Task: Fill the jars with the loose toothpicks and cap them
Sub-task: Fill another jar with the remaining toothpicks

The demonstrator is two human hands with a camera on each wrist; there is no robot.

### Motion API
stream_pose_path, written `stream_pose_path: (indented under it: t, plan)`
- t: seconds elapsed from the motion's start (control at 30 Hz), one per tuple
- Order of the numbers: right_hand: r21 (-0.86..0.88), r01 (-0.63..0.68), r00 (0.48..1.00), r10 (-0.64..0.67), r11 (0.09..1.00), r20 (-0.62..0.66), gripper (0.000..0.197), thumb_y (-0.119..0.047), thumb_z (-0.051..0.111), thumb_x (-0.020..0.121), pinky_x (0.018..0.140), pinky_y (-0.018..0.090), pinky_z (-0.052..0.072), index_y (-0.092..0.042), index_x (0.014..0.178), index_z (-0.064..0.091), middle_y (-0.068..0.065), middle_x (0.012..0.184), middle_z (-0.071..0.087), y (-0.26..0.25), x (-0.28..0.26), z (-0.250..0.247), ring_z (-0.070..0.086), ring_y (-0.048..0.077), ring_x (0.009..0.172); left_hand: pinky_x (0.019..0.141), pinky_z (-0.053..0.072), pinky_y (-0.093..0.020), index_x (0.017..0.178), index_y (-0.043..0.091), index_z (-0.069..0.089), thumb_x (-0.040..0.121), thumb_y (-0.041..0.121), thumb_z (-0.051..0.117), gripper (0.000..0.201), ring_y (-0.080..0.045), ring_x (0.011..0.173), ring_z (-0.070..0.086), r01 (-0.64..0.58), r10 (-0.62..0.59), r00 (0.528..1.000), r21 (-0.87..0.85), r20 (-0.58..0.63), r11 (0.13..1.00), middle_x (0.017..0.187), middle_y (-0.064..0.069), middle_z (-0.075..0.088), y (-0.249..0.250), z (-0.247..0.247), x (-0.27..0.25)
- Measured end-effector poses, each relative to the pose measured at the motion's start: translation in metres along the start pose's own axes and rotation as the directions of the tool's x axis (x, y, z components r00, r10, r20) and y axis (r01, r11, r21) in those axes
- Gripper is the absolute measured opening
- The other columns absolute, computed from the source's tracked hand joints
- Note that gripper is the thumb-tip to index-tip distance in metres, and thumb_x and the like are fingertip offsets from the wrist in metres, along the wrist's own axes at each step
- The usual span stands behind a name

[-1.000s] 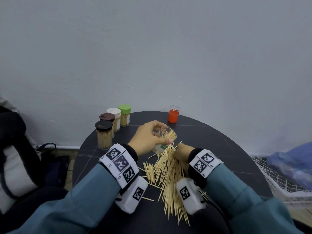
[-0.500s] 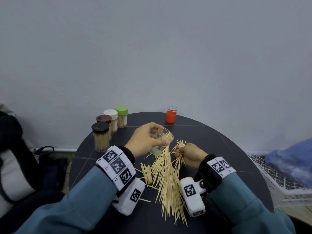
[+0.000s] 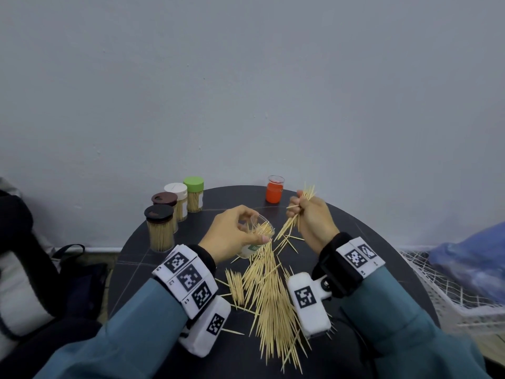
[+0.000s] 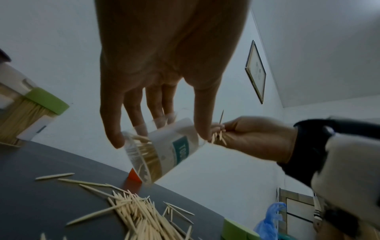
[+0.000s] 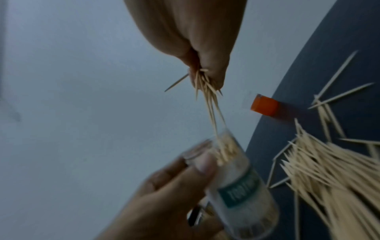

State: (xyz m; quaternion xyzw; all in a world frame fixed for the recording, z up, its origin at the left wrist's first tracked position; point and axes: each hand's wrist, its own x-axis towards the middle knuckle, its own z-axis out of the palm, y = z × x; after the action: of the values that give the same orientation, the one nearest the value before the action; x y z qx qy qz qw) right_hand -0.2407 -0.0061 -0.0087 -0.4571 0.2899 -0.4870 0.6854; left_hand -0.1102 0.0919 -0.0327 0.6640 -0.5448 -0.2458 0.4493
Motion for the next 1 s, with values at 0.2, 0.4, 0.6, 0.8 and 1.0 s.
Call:
stream_pose_path:
  t: [0.2, 0.4, 0.6, 0.8, 1.0]
  plan:
    - [0.047, 0.094, 0.994, -0.097, 0.994, 0.055, 0.026, -0.003, 0.022, 0.102, 0.045, 0.014, 0.034, -0.013, 0.089, 0.042, -0.001, 0.067, 0.036, -0.016, -0.003, 0.020, 0.035, 0.000, 0.039, 0.080, 0.042, -0.024, 0.116, 0.020, 0.059, 0.070, 0.025, 0.082, 0.051, -0.011, 0.099, 0.054, 0.022, -0.022, 0.999, 0.010, 0.024, 1.000, 0.114, 0.003, 0.060, -0.003, 0.001, 0.000]
    - [-0.078, 0.125, 0.990, -0.119, 0.989, 0.078, 0.026, -0.006, 0.022, 0.102, 0.049, 0.013, 0.035, -0.013, 0.090, 0.043, -0.002, 0.067, 0.038, 0.010, -0.009, 0.027, 0.037, -0.001, 0.040, 0.069, 0.043, -0.016, 0.116, 0.018, 0.060, 0.073, 0.022, 0.080, 0.048, -0.001, 0.085, 0.055, 0.017, -0.010, 0.996, -0.073, 0.091, 0.997, 0.097, 0.013, 0.056, 0.003, 0.003, -0.003]
    - [-0.174, 0.163, 0.974, -0.130, 0.971, 0.183, 0.017, -0.010, 0.024, 0.103, 0.051, 0.012, 0.044, -0.009, 0.104, 0.040, -0.001, 0.069, 0.041, 0.019, -0.014, 0.017, 0.045, 0.001, 0.051, 0.091, 0.049, -0.033, 0.116, 0.020, 0.060, 0.073, 0.026, 0.079, 0.047, -0.011, 0.104, 0.058, 0.073, -0.049, 0.990, -0.187, 0.128, 0.980, 0.110, 0.001, 0.062, 0.002, 0.002, 0.000]
    - [-0.223, 0.207, 0.961, -0.155, 0.953, 0.230, 0.017, -0.009, 0.023, 0.102, 0.055, 0.017, 0.049, -0.009, 0.109, 0.039, 0.001, 0.073, 0.045, 0.021, -0.016, 0.012, 0.053, 0.005, 0.059, 0.085, 0.051, -0.027, 0.116, 0.019, 0.058, 0.075, 0.024, 0.077, 0.046, -0.012, 0.104, 0.059, 0.082, -0.051, 0.988, -0.220, 0.144, 0.972, 0.111, 0.001, 0.060, 0.005, 0.004, -0.001]
    - [-0.213, 0.205, 0.951, -0.143, 0.955, 0.275, 0.019, -0.011, 0.027, 0.102, 0.069, 0.020, 0.054, -0.015, 0.104, 0.045, 0.002, 0.081, 0.058, 0.026, -0.024, 0.010, 0.065, 0.007, 0.073, 0.092, 0.050, -0.033, 0.115, 0.014, 0.057, 0.077, 0.024, 0.075, 0.043, -0.014, 0.108, 0.058, 0.087, -0.056, 0.989, -0.241, 0.134, 0.967, 0.108, 0.005, 0.060, 0.007, 0.003, -0.002]
